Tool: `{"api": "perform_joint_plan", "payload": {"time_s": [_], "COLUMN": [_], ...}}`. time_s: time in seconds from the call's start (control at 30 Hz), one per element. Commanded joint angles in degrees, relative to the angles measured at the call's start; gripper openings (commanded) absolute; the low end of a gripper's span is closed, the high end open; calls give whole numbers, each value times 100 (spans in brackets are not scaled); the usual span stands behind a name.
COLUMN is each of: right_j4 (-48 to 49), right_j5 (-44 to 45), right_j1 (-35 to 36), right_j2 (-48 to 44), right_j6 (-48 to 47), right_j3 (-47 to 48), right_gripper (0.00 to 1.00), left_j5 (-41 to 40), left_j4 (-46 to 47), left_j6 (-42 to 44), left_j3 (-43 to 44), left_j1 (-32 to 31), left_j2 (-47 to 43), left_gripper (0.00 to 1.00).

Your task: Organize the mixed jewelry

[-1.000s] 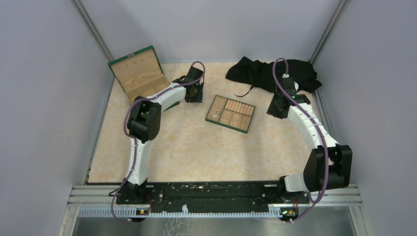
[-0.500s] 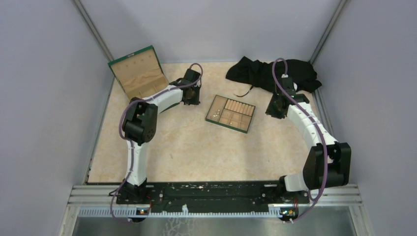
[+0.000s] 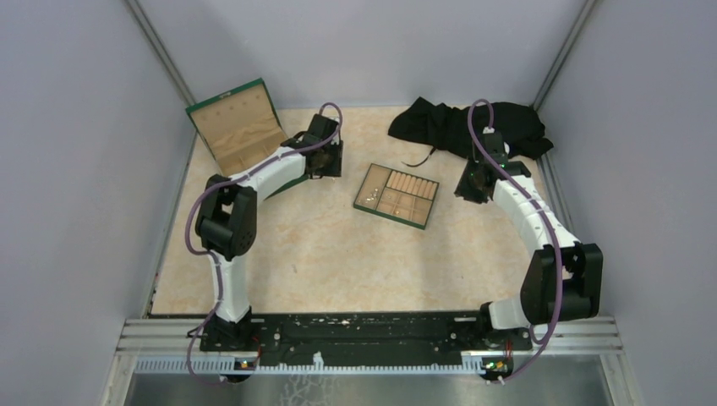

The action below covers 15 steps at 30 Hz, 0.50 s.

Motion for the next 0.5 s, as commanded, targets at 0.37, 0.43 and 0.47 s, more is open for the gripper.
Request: {"api": "perform_joint_plan", "payload": {"time_s": [0.37,0.43,0.47], "right_j4": [58,52,53], "right_j5": [66,76,81], "right_j1": [-41,-36,-41], "right_j2": [-174,-189,-194], "right_j6": [81,86,90], "right_j3": [97,108,105], "right_gripper": [26,26,26], "left_j5": [-284,-263,-262], "left_j4": [-177,-172,-157], "left_j6": [339,338,338], "left_j3": [628,571,547], "left_j1": [61,74,75], "left_j2": [1017,1041,1062], "left_gripper": [44,42,41]}}
